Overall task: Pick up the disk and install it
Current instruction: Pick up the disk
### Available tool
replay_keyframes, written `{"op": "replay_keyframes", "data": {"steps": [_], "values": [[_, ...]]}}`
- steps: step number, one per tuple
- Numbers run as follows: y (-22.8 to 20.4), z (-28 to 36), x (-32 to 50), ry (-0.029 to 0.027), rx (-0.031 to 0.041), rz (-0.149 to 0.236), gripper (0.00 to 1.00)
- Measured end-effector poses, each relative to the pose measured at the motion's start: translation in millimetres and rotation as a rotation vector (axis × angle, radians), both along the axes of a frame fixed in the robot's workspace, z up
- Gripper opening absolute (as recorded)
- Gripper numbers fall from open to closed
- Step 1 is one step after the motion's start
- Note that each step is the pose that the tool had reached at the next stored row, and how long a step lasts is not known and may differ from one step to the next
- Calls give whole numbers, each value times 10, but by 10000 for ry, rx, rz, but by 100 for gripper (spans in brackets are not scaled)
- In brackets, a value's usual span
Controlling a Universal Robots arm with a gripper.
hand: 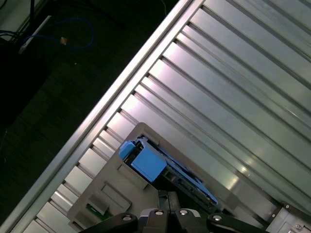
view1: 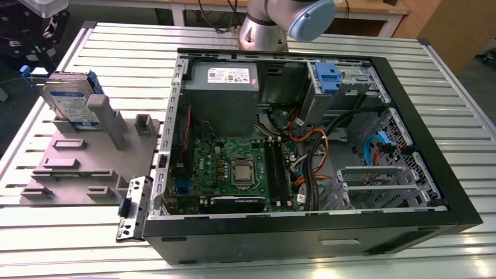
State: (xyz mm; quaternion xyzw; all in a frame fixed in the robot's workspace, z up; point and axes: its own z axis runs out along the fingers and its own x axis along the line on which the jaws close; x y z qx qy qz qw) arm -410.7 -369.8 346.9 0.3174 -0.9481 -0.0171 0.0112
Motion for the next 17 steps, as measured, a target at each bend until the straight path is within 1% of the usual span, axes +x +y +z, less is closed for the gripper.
{"op": "replay_keyframes", "data": {"steps": [7,13,17], "values": [[0,0,0,0,0,7,11],[0,0,0,-1,0,160,11],[0,0,0,0,0,167,11]]}}
